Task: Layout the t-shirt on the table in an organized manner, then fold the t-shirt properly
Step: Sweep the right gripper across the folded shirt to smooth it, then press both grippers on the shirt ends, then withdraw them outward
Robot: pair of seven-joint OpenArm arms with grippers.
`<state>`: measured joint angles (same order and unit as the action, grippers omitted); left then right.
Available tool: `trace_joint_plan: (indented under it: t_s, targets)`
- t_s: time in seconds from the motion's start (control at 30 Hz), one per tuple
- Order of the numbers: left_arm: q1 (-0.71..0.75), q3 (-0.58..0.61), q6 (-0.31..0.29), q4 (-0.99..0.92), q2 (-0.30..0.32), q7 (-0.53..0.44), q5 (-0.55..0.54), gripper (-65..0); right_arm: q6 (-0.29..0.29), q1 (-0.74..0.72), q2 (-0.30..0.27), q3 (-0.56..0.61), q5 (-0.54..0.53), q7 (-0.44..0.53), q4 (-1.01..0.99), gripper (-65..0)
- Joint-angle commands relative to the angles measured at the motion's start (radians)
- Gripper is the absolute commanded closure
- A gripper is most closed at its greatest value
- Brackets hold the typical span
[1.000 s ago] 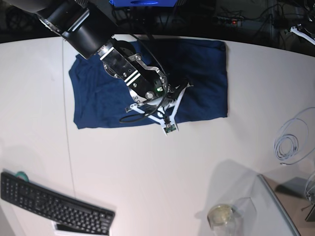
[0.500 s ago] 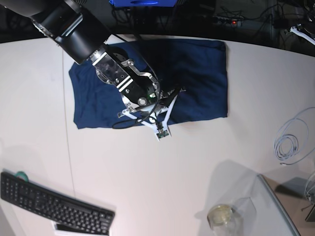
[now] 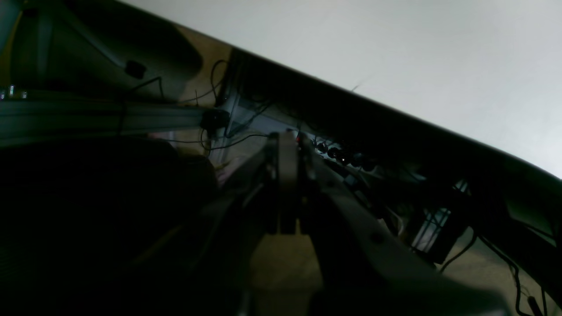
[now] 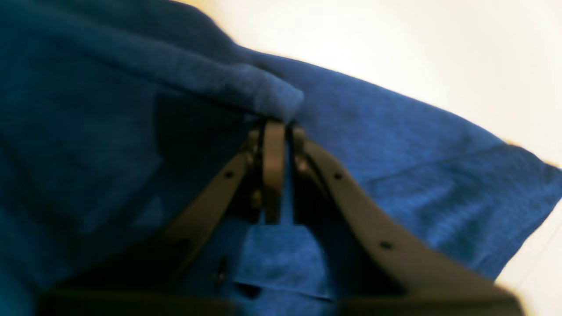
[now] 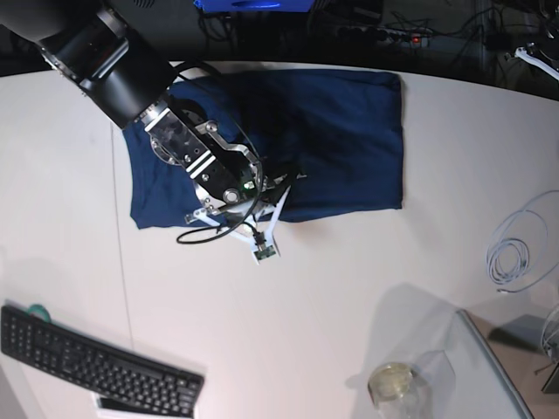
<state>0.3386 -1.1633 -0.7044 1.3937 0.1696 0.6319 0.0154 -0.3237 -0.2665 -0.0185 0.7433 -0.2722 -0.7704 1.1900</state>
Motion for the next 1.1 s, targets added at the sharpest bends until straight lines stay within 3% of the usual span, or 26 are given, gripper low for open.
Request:
trace_joint_plan:
  t_s: [0.0, 0.1, 0.13, 0.3, 0.4, 0.47, 0.53, 0.6, 0.73, 0.9, 1.07]
  targets:
    - [0.009, -0.004, 0.006, 0.020, 0.018, -0.017, -0.007, 0.0, 0.001, -0.021, 0.009, -0.031, 0.011, 0.015, 0.014, -14.4]
    - [0.009, -0.004, 0.006, 0.020, 0.018, -0.017, -0.007, 0.0, -0.004, -0.012, 0.009, -0.066, 0.011, 0.015, 0.034, -31.1]
    - [0.009, 0.003, 0.006, 0.020, 0.018, -0.017, -0.007, 0.0, -0.004, -0.004, 0.007, -0.074, 0.012, 0.015, 0.052, -32.1]
    - [0.026, 0.088, 0.006, 0.054, 0.015, -0.019, -0.016, 0.0, -0.004, 0.094, -0.033, -0.149, 0.014, 0.018, 0.271, -26.3]
    - [0.030, 0.113, 0.006, 0.132, -0.023, -0.017, -0.091, 0.0, 0.002, 0.172, -0.074, -0.144, 0.012, 0.018, 0.426, -21.8]
    - [0.027, 0.141, 0.006, 0.198, -0.061, -0.011, -0.113, 0.0, 0.031, 0.220, -0.102, -0.087, 0.011, 0.016, 0.511, -12.8]
    - [0.023, 0.216, 0.006, 0.252, -0.084, -0.013, -0.113, 0.0, 0.096, 0.235, -0.131, 0.003, 0.009, 0.015, 0.551, -1.4]
    - [0.014, 0.311, 0.006, 0.279, -0.087, -0.013, -0.113, 0.0, 0.128, 0.237, -0.136, 0.101, 0.011, 0.004, 0.540, 0.0]
    - [-0.059, 0.497, 0.006, 0.275, -0.083, -0.008, -0.113, 0.0, 0.128, 0.210, -0.087, 0.243, 0.012, -0.027, 0.459, 0.0]
    - [-0.115, 0.713, 0.006, 0.252, -0.058, -0.008, -0.113, 0.0, 0.133, 0.189, -0.022, 0.318, 0.012, -0.022, 0.371, 0.0]
    - [-0.209, 0.836, 0.065, 0.083, -0.037, -0.010, -0.113, 0.0, 0.133, 0.128, 0.065, 0.368, 0.012, -0.019, 0.241, 0.0]
